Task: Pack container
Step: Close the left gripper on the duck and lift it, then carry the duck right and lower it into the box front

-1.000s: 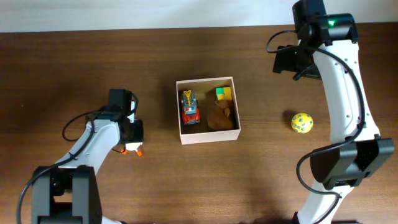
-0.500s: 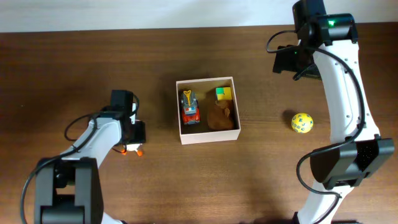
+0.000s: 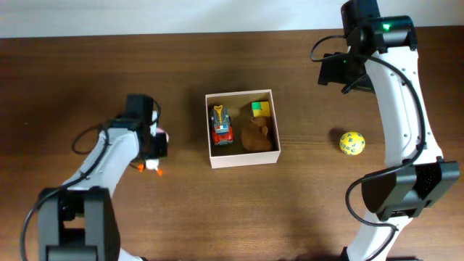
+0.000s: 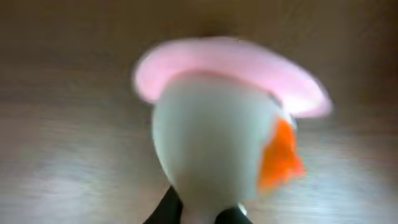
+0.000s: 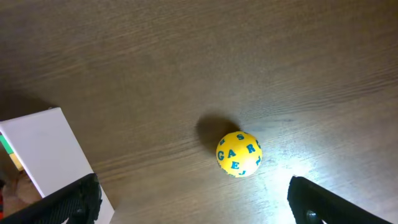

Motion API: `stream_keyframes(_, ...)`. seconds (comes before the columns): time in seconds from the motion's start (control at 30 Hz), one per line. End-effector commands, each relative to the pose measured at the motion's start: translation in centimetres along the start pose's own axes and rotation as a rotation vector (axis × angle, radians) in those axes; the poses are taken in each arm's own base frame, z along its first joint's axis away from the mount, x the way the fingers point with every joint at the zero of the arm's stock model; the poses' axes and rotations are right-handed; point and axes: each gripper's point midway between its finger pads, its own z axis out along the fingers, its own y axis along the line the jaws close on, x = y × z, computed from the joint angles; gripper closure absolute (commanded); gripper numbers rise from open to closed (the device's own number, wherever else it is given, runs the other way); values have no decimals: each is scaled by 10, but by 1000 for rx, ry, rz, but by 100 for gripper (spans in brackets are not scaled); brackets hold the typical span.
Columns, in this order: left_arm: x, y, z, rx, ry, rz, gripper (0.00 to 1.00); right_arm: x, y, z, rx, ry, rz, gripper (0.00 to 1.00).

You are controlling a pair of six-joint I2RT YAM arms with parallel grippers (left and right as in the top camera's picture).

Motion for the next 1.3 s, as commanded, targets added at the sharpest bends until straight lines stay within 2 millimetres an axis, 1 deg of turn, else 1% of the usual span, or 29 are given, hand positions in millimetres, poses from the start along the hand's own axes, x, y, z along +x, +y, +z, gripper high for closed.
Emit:
stream_keyframes(0.0, -49, -14, -68, 86, -199, 0, 89, -4, -4, -10, 5, -33, 11, 1)
stream_keyframes(0.07, -61, -24, -95, 142, -257, 14, 90, -4, -4, -10, 5, -33, 11, 1)
stream_keyframes(0.17, -69, -43, -128, 212, -339, 99, 90, -4, -4, -10, 5, -33, 11, 1)
stream_keyframes(0.27, -66, -60, -147, 235, -388, 182, 90, -4, -4, -10, 5, -33, 11, 1)
stream_keyframes(0.3, -64, -67, -151, 239, -398, 228, 91, -4, -4, -10, 5, -33, 11, 1)
stream_keyframes(0.37, -58, -87, -157, 264, -416, 358, 91, -4, -4, -10, 5, -33, 11, 1)
stream_keyframes(0.53, -41, -139, -161, 296, -456, 705, 91, -4, -4, -10, 5, -33, 11, 1)
stream_keyframes(0.63, -37, -164, -163, 304, -494, 850, 91, -4, -4, -10, 5, -33, 11, 1)
stream_keyframes(0.7, -34, -180, -163, 311, -516, 931, 91, -4, -4, -10, 5, -33, 11, 1)
stream_keyframes(0.8, -30, -195, -155, 323, -509, 980, 91, -4, -4, -10, 5, -33, 11, 1)
stream_keyframes(0.93, -25, -206, -127, 336, -440, 1002, 91, -4, -4, -10, 5, -33, 11, 1)
stream_keyframes(1.07, -17, -228, -102, 415, -397, 1064, 91, -4, -4, -10, 5, -33, 11, 1)
stream_keyframes(1.13, -17, -234, -90, 417, -386, 1083, 91, -4, -4, -10, 5, -33, 11, 1)
stream_keyframes(1.27, -16, -235, -80, 417, -363, 1085, 91, -4, -4, -10, 5, -33, 11, 1)
